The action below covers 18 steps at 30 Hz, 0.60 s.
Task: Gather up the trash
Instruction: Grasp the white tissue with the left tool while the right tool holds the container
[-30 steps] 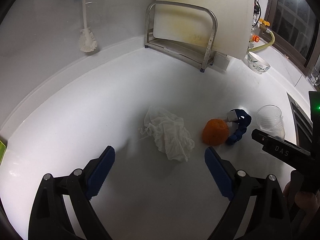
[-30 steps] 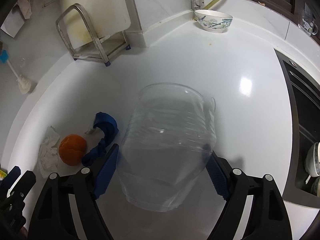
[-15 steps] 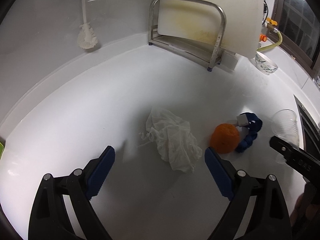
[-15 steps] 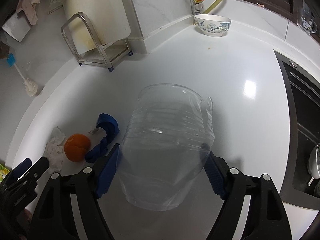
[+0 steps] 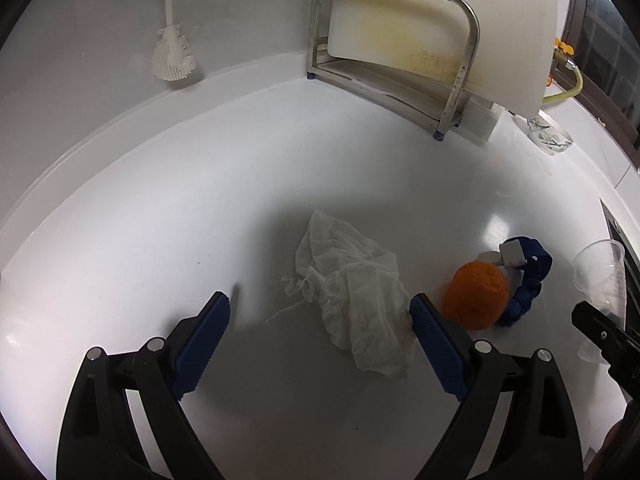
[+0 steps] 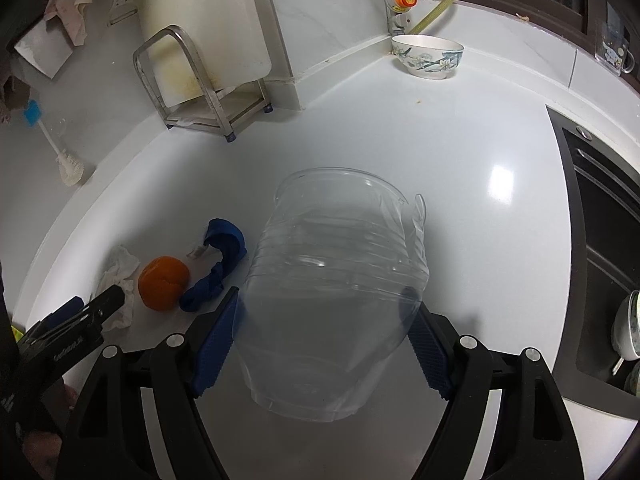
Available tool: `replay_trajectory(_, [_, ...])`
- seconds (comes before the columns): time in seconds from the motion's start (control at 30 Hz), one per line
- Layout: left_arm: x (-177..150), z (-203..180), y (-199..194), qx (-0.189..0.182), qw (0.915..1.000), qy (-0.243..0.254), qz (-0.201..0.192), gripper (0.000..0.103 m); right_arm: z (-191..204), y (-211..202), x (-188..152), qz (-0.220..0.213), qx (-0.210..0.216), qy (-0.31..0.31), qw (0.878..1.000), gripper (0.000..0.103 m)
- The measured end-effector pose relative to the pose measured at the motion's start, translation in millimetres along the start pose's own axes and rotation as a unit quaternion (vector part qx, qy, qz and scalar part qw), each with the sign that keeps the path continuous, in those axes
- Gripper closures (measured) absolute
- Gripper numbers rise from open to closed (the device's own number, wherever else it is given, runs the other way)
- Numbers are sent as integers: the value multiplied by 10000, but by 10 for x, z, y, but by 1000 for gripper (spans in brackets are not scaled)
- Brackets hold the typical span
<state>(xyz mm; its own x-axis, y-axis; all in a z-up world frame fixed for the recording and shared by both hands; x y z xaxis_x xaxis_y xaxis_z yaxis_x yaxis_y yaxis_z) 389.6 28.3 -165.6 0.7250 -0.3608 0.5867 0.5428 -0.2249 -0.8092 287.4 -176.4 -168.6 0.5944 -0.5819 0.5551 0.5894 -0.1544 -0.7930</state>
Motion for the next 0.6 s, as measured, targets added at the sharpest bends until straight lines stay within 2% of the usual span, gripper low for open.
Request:
replay_trajectory(0.07, [8, -2, 1, 16, 10000, 5, -40, 14, 12, -9, -3, -2, 6, -23, 10000, 27])
replay_trajectory(0.17, [17, -14, 0, -12, 10000, 21, -66, 26, 29, -28, -13, -11, 6, -59, 10000, 27])
replay_trajectory(0.23, [15, -22, 13, -100, 9999, 13, -20, 46, 40, -44, -24, -16, 5, -87, 10000, 27])
replay_trajectory(0.27, [11, -27, 14, -177, 9998, 9, -2, 49, 44, -51, -30, -16, 7, -103, 9999, 27])
replay_trajectory(0.33, [9, -42, -4, -260, 9997, 30, -9, 71, 48, -69, -38, -18, 12, -128, 9999, 27])
replay_trajectory(0.37, [7, -55, -12, -347, 9994, 28, 0, 75, 48, -82, -43, -22, 11, -136, 9999, 27])
replay_trajectory(0.43, [4, -76, -36, -338, 9994, 45, -2, 80, 46, -107, -52, -25, 14, -142, 9999, 27])
replay_trajectory(0.6, [-13, -90, -134, -331, 9994, 6, -49, 81, 9, -211, -78, -49, 14, -129, 9999, 27])
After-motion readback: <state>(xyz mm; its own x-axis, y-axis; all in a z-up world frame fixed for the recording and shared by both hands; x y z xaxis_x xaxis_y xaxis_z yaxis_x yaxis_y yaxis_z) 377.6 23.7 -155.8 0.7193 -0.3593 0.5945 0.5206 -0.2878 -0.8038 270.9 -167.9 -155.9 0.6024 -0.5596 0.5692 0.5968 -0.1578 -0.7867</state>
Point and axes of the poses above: each gripper's, at about its wrist camera, not at the fingertips, and y roughly the way its jaws point, z to its left, x to its top, the point moved 3 cm from there along y, roughly the way its jaws point, and after that the axes turned 10 degrees about y, right-handed, at the moved point
